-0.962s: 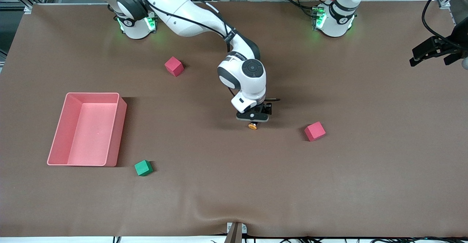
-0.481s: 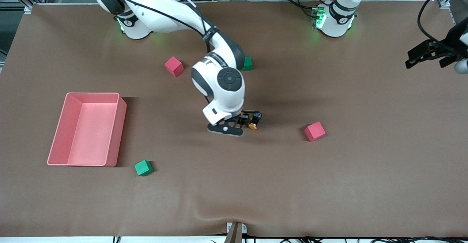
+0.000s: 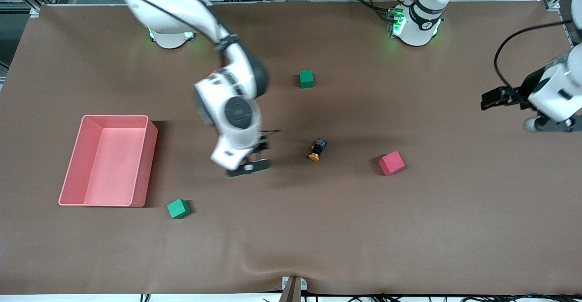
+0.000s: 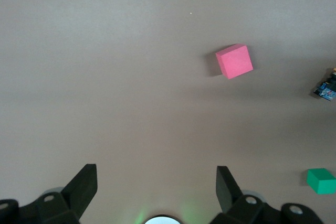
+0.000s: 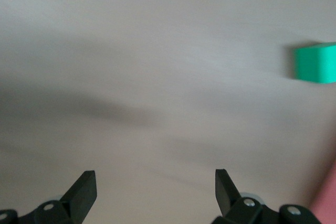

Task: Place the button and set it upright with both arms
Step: 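Grasp the button with the left gripper while the right gripper withdraws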

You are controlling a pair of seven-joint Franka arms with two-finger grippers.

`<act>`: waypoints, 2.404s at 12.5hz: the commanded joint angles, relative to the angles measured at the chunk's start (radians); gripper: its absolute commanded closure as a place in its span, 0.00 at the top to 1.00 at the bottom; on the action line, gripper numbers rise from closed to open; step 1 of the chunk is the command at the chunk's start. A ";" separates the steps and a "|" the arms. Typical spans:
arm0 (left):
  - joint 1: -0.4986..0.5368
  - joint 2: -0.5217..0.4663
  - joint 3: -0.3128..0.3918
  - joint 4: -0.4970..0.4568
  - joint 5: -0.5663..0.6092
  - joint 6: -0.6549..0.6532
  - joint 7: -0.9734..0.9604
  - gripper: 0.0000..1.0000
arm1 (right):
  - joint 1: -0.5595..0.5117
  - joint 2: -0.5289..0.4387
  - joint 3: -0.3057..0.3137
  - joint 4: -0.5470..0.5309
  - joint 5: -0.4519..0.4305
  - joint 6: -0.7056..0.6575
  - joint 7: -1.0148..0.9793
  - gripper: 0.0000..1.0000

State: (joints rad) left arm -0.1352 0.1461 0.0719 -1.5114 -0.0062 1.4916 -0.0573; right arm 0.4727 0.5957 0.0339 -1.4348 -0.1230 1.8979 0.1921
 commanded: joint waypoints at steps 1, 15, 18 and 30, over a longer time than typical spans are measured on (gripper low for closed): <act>-0.033 0.070 -0.015 0.037 0.015 -0.011 0.008 1.00 | -0.138 -0.140 0.030 -0.174 -0.014 0.006 -0.201 1.00; -0.279 0.433 -0.123 0.226 -0.103 0.203 -0.087 1.00 | -0.505 -0.094 0.029 -0.150 0.102 0.093 -0.479 1.00; -0.335 0.504 -0.127 0.252 -0.104 0.283 -0.143 1.00 | -0.502 -0.037 0.029 -0.098 0.100 0.095 -0.508 1.00; -0.460 0.722 -0.130 0.234 -0.097 0.530 -0.230 1.00 | -0.519 0.023 0.027 -0.022 0.094 0.076 -0.562 1.00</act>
State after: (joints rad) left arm -0.5830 0.8406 -0.0654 -1.2980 -0.0994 2.0044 -0.2732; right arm -0.0188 0.6141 0.0474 -1.4704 -0.0251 1.9985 -0.3509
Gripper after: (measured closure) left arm 0.000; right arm 0.000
